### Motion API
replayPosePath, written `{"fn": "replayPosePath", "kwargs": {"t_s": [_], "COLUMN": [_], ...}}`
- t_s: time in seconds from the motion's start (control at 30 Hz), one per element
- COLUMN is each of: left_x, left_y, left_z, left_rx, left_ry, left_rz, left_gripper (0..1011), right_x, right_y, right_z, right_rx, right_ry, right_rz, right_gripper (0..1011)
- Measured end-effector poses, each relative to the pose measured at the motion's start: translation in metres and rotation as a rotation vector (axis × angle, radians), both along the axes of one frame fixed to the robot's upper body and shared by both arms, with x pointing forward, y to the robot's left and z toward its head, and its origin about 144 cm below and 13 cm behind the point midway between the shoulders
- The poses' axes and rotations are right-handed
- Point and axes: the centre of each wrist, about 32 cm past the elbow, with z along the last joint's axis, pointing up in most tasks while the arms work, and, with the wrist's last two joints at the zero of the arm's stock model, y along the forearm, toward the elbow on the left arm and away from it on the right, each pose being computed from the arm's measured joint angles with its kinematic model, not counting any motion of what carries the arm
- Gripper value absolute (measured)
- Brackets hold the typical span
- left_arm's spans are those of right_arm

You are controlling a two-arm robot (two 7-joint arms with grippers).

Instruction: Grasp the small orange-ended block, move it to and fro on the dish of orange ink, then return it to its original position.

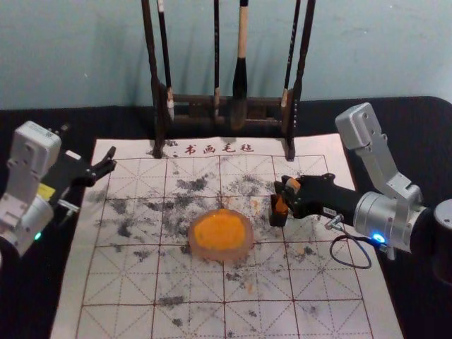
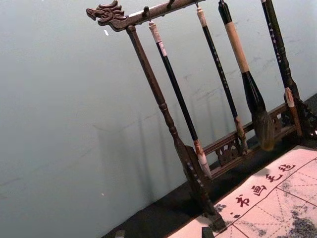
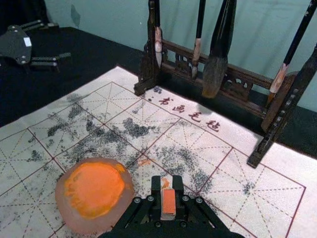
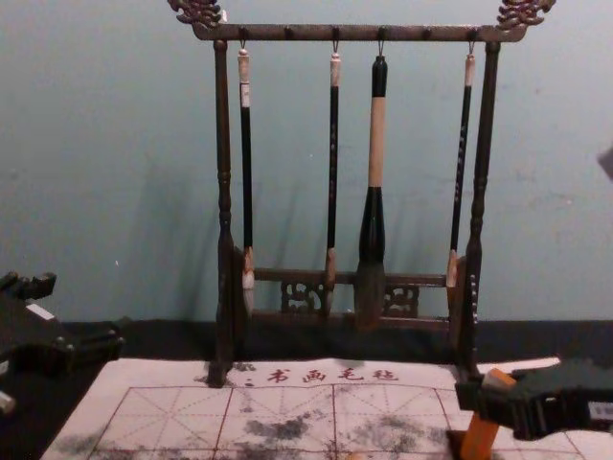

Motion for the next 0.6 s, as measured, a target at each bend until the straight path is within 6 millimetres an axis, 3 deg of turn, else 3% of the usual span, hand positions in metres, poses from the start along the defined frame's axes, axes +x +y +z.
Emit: {"fn": "replayPosePath", "kwargs": {"t_s": [0.6], "left_x": [0.000], "left_y": [0.000], "left_z": [0.000], "left_rx": [0.000], "left_ry": [0.000], "left_rz": [0.000], "left_gripper": [1001], "right_x": [0.013], "right_y": [0.005], "right_z": [-0.005], "right_rx": [-0.057], "right_ry": [0.005], "right_rz": [0.030], "right_gripper": [113]}}
